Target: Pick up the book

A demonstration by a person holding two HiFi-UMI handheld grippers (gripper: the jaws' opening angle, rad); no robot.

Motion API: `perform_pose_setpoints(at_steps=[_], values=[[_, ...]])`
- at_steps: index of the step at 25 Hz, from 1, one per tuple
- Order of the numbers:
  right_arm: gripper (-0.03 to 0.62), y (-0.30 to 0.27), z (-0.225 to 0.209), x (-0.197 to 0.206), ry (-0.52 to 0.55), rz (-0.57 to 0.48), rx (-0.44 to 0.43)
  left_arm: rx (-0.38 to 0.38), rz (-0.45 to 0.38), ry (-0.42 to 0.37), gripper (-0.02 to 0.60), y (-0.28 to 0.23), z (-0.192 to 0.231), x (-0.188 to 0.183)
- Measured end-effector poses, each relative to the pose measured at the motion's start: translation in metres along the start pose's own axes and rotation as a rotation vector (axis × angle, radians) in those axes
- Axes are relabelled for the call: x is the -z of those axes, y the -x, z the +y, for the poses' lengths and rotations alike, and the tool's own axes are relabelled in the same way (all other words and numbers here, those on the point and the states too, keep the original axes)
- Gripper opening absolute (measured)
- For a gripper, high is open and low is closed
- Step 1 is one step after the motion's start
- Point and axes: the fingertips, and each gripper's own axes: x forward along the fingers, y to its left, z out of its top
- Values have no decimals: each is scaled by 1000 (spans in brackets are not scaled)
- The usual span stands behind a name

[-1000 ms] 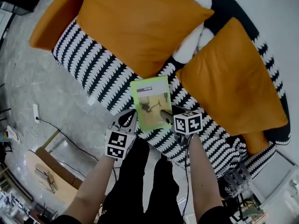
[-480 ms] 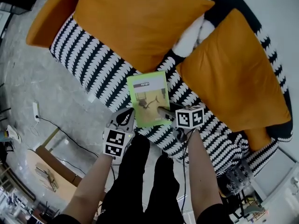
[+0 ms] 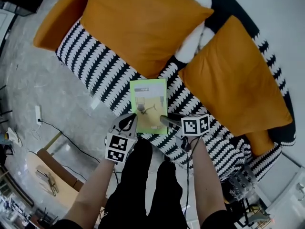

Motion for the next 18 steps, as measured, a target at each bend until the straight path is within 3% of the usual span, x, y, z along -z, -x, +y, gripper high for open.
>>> perform_pose_setpoints(at_steps=[5, 10, 18], values=[[158, 5, 32, -6, 16, -27, 34, -13, -13, 17, 9, 19, 3, 1], [158, -4, 47, -12, 210, 69, 150, -25, -17, 36, 9, 21, 5, -5], [150, 2, 60, -21, 168, 60, 111, -48, -22, 64, 9, 22, -1, -9]])
